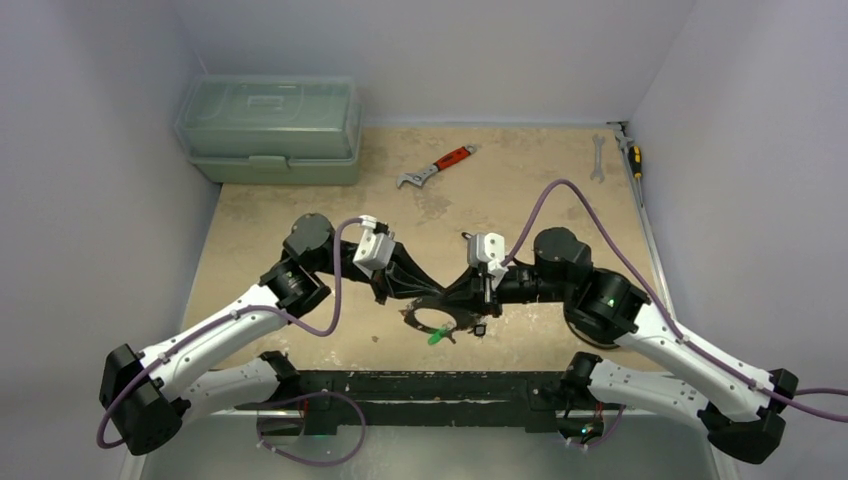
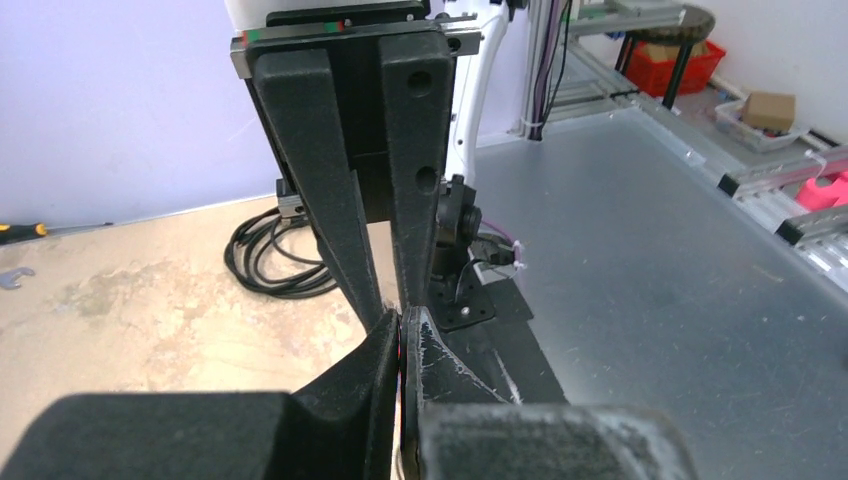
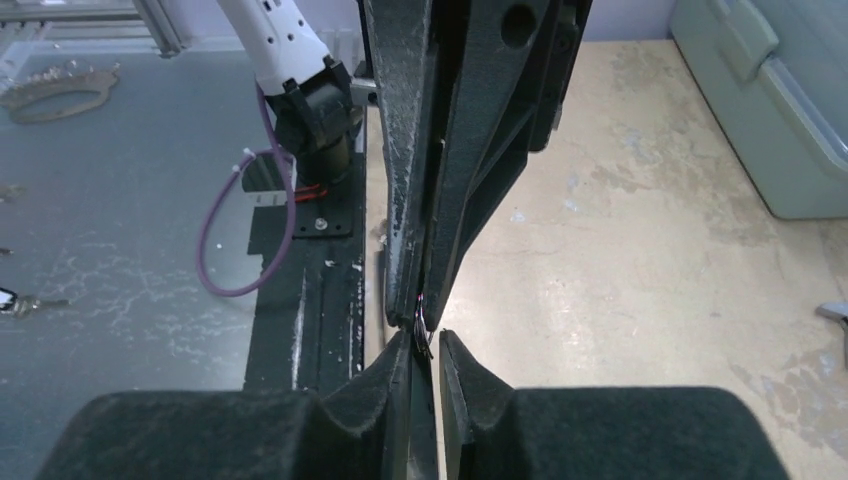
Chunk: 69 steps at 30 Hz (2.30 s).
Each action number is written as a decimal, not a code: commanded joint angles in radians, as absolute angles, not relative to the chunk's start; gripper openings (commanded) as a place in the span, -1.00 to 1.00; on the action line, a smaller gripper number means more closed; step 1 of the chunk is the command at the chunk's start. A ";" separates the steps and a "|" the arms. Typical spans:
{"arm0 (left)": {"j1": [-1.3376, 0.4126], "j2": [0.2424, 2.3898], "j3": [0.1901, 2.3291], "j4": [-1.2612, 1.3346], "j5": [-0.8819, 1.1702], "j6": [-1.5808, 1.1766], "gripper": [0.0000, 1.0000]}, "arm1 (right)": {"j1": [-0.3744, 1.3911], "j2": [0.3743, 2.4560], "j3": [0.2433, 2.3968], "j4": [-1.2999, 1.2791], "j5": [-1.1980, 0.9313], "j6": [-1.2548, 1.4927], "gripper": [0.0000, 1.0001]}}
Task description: Put the keys on the keyring
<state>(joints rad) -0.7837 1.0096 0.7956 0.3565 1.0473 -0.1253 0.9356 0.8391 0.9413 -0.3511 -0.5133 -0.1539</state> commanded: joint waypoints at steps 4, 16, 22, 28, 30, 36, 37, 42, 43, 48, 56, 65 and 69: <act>-0.785 0.977 0.740 0.588 1.023 -0.290 -1.00 | 0.934 0.777 0.955 -0.243 -0.523 -0.154 -0.42; -0.785 0.965 0.648 0.796 0.963 -0.410 -1.00 | 0.934 0.758 0.918 -0.211 -0.521 -0.143 -0.16; -0.785 0.963 0.644 0.836 0.958 -0.428 -1.00 | 0.934 0.749 0.908 -0.219 -0.501 -0.143 0.02; -0.785 0.954 0.628 0.868 0.947 -0.446 -1.00 | 0.933 0.699 0.856 -0.148 -0.487 -0.096 -0.08; -0.785 0.955 0.623 0.888 0.940 -0.457 -1.00 | 0.934 0.694 0.845 -0.135 -0.487 -0.089 -0.15; -0.785 0.966 0.612 0.939 0.931 -0.483 -1.00 | 0.934 0.712 0.848 -0.132 -0.492 -0.082 -0.25; -0.784 0.968 0.611 0.946 0.929 -0.486 -1.00 | 0.934 0.712 0.848 -0.126 -0.492 -0.079 -0.27; -0.785 0.975 0.602 0.981 0.919 -0.507 -1.00 | 0.934 0.709 0.835 -0.083 -0.494 -0.059 -0.39; -0.785 0.977 0.601 0.984 0.918 -0.508 -1.00 | 0.934 0.706 0.831 -0.074 -0.494 -0.055 -0.40; -0.784 0.986 0.598 1.008 0.916 -0.522 -1.00 | 0.934 0.707 0.823 -0.039 -0.503 -0.037 -0.41; -0.784 0.988 0.591 1.023 0.900 -0.525 -1.00 | 0.934 0.711 0.824 -0.021 -0.529 -0.026 -0.41; -0.785 0.994 0.581 1.034 0.875 -0.535 -1.00 | 0.934 0.734 0.813 -0.008 -0.526 -0.013 -0.64; -0.785 0.991 0.577 1.040 0.864 -0.536 -1.00 | 0.934 0.743 0.814 -0.005 -0.529 -0.010 -0.66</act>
